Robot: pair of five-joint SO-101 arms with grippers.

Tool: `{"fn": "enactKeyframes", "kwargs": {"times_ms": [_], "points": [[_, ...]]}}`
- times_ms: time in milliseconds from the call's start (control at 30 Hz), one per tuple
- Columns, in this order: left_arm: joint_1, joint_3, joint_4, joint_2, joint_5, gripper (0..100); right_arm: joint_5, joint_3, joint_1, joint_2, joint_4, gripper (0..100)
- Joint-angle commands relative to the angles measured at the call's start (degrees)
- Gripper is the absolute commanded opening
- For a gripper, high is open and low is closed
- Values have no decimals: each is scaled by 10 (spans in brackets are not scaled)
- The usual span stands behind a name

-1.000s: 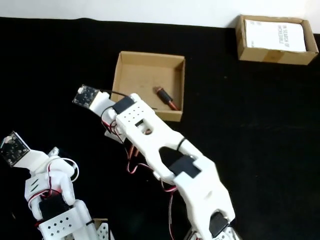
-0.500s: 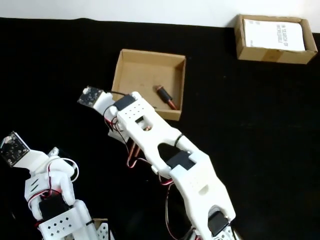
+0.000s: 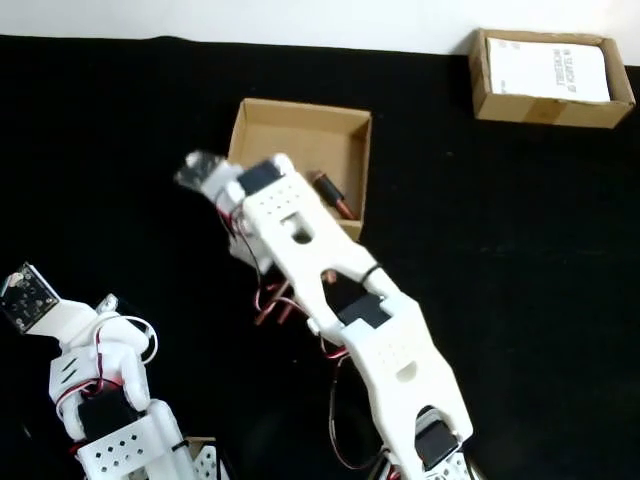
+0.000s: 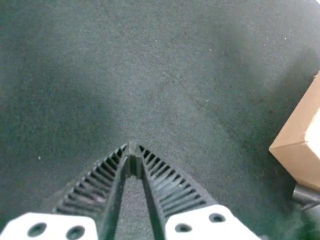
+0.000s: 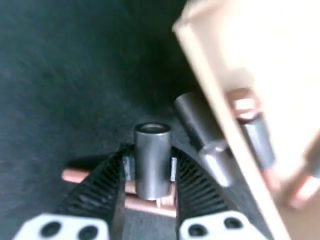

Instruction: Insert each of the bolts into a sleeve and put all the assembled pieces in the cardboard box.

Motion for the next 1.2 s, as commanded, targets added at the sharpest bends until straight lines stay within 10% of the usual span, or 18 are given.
{"fn": "enactKeyframes", "kwargs": {"times_ms": [0, 500, 1167], "points": [[-6, 10, -12, -3, 3, 9, -6, -154, 10, -10, 77, 6], [86, 3, 9, 2, 1, 13, -215, -342, 168, -175, 116, 6], [291, -254, 124, 129, -81, 12, -232, 473, 361, -865, 65, 6]]}}
